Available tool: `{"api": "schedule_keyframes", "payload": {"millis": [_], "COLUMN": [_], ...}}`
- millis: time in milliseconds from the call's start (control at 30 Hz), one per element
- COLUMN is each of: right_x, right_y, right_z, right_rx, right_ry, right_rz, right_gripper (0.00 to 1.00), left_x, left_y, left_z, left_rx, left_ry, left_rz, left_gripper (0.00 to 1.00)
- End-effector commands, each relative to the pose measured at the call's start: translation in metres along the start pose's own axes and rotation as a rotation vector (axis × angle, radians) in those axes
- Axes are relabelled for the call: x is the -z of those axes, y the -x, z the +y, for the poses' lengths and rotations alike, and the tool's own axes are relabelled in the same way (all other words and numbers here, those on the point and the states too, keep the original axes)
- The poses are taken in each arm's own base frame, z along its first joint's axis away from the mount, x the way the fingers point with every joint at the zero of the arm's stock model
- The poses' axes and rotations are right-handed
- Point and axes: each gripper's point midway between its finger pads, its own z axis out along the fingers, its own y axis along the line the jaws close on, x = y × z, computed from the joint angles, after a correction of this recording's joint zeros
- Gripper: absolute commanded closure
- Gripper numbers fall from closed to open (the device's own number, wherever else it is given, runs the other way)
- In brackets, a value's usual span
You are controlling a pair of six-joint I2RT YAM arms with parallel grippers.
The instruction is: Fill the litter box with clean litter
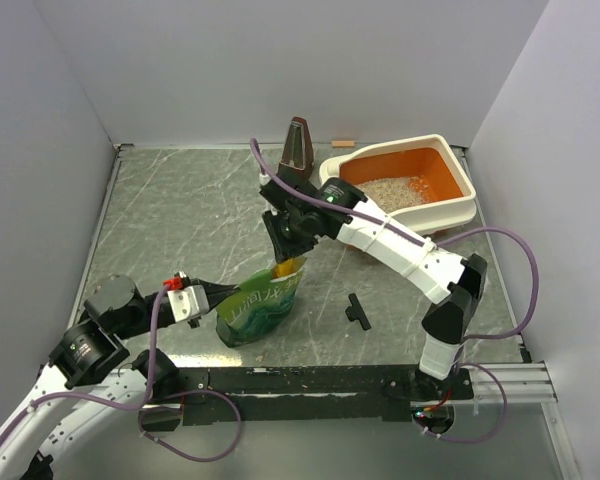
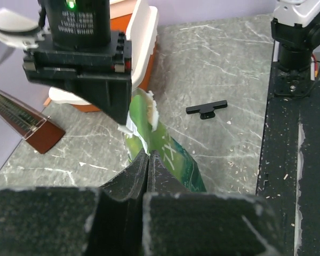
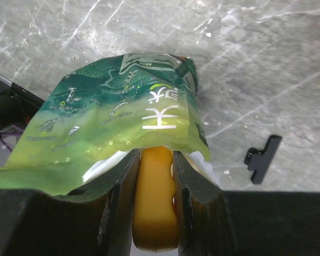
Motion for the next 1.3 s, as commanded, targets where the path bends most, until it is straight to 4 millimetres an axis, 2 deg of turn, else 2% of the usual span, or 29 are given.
{"api": "schedule_keyframes", "payload": {"millis": [0, 67, 300, 567, 700, 800, 900, 1100, 1267], "right_x": [-0.012, -0.022, -0.046, -0.060, -0.060, -0.059, -0.057, -0.041, -0.050], "right_y": [-0.022, -0.032, -0.073, -0.112, -0.113, -0.112, -0.107, -0.086, -0.078], "right_z": [-0.041, -0.046, -0.041, -0.009, 0.014, 0.029, 0.043, 0.063, 0.081], "right_rx": [0.033, 0.010, -0.101, -0.203, -0.251, -0.264, -0.278, -0.294, -0.358], "right_ry": [-0.077, -0.044, 0.175, 0.434, 0.586, 0.662, 0.734, 0.904, 0.990], "right_rz": [0.063, 0.078, 0.124, 0.163, 0.155, 0.151, 0.152, 0.068, 0.039], "right_gripper": [1.00, 1.00, 1.00, 1.00, 1.00, 1.00, 1.00, 1.00, 1.00], "left_x": [-0.002, -0.003, -0.012, -0.024, -0.025, -0.020, -0.014, -0.012, -0.008], "left_y": [0.024, 0.020, 0.007, -0.016, -0.026, -0.032, -0.032, -0.041, -0.049], "left_z": [-0.010, -0.012, -0.020, -0.026, -0.033, -0.031, -0.030, -0.032, -0.023], "left_rx": [-0.021, -0.017, -0.003, -0.047, -0.071, -0.093, -0.096, -0.072, -0.079], "left_ry": [-0.069, -0.084, -0.133, -0.143, -0.156, -0.125, -0.113, -0.112, -0.065], "left_rz": [-0.088, -0.075, -0.011, 0.132, 0.171, 0.185, 0.185, 0.224, 0.275], "left_gripper": [0.99, 0.99, 0.99, 0.99, 0.99, 0.99, 0.99, 0.99, 0.99]}}
